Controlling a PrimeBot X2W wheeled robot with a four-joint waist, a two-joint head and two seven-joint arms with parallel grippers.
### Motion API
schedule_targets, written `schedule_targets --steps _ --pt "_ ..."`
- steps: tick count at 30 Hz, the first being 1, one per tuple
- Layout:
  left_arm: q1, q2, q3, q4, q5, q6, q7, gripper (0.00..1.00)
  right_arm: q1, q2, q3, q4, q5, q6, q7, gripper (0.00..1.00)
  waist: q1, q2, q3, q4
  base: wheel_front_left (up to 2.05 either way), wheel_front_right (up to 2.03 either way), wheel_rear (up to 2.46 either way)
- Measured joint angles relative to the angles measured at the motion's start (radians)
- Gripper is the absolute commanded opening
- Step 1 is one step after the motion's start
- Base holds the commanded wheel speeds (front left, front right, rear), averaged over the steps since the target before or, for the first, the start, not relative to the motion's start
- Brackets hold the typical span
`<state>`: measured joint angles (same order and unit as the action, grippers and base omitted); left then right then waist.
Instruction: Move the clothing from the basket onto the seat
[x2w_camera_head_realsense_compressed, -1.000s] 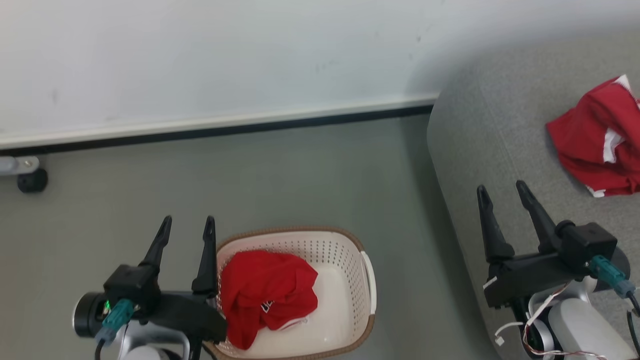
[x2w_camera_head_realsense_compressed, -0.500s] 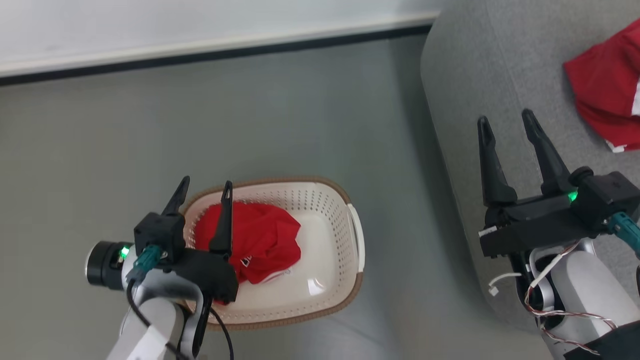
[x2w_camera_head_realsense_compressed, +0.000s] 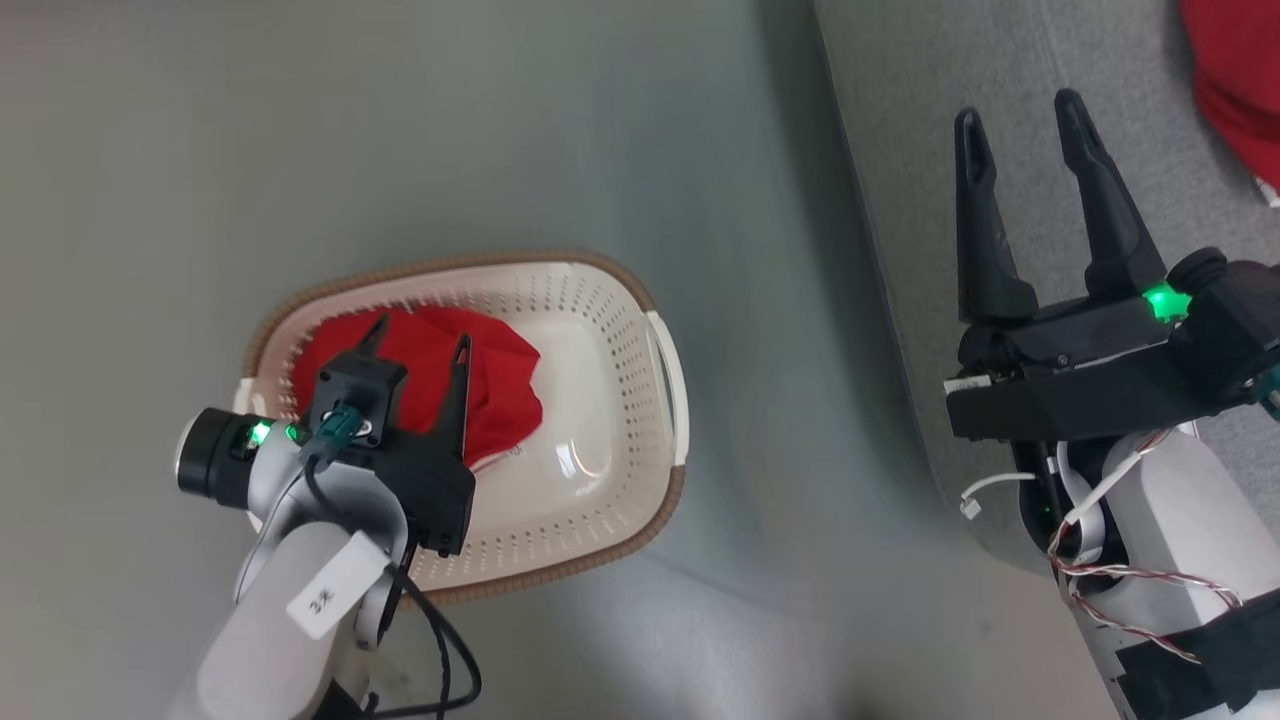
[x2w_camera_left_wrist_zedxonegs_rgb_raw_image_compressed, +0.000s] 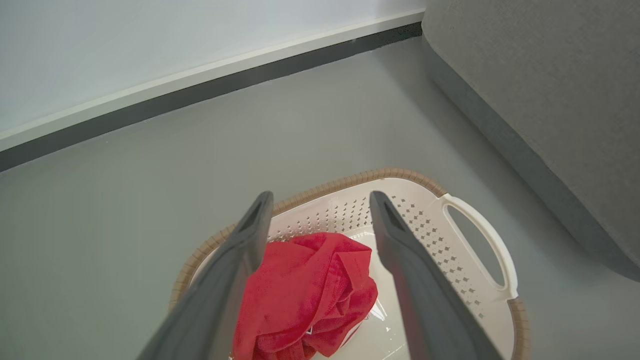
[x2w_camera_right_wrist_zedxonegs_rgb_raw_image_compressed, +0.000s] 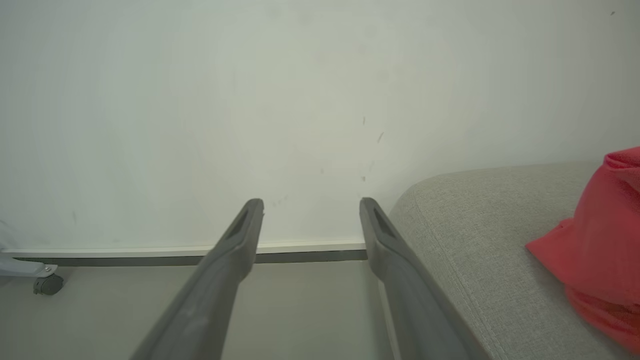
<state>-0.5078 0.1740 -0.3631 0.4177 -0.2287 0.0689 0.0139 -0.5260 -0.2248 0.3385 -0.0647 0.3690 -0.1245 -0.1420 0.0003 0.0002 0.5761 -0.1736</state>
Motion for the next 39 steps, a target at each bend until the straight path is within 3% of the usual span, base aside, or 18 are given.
schedule_targets --steps 18,39 --pt "-0.142 0.043 -0.004 0.256 0.028 -0.044 0.085 1.0 -0.079 0.07 0.0 -0.008 0.0 0.0 -0.027 1.0 -0.0002 0.0 0.254 -0.109 0.0 0.0 0.0" --pt "-0.287 0.084 0.029 0.445 0.028 -0.041 0.126 1.0 -0.102 0.097 0.005 0.016 0.0 0.0 -0.065 1.0 -0.0003 -0.0001 0.369 -0.186 0.0 0.0 0.0"
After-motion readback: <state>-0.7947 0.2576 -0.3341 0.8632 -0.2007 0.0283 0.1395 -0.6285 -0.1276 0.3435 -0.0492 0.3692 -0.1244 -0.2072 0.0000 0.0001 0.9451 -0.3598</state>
